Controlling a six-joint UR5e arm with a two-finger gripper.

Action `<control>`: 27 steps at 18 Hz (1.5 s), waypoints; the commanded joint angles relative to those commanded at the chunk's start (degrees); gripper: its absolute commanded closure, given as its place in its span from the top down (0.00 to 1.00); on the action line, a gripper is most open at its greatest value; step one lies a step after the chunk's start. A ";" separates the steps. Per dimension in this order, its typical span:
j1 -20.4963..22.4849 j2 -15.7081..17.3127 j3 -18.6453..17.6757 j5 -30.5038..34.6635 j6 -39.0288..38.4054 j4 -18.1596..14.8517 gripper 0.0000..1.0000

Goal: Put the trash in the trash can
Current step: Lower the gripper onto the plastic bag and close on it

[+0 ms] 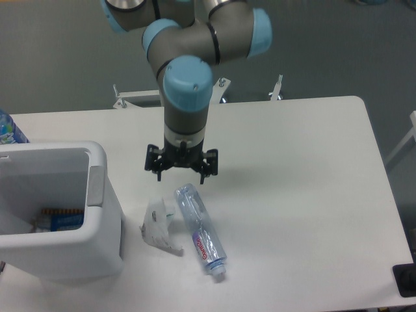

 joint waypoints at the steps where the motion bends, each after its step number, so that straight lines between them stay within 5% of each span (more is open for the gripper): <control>1: -0.35 -0.79 0.00 0.00 -0.09 0.35 1.00; 6: -1.32 -3.52 0.00 0.09 -0.35 1.58 0.98; 8: -1.41 -3.79 0.00 0.26 -2.62 2.19 0.75; 11: -1.41 -3.97 0.17 0.26 -3.43 2.37 0.60; 17: -1.32 -3.97 0.26 0.53 -3.60 2.29 0.01; 27: -1.24 -2.13 0.79 0.00 -2.37 1.93 0.00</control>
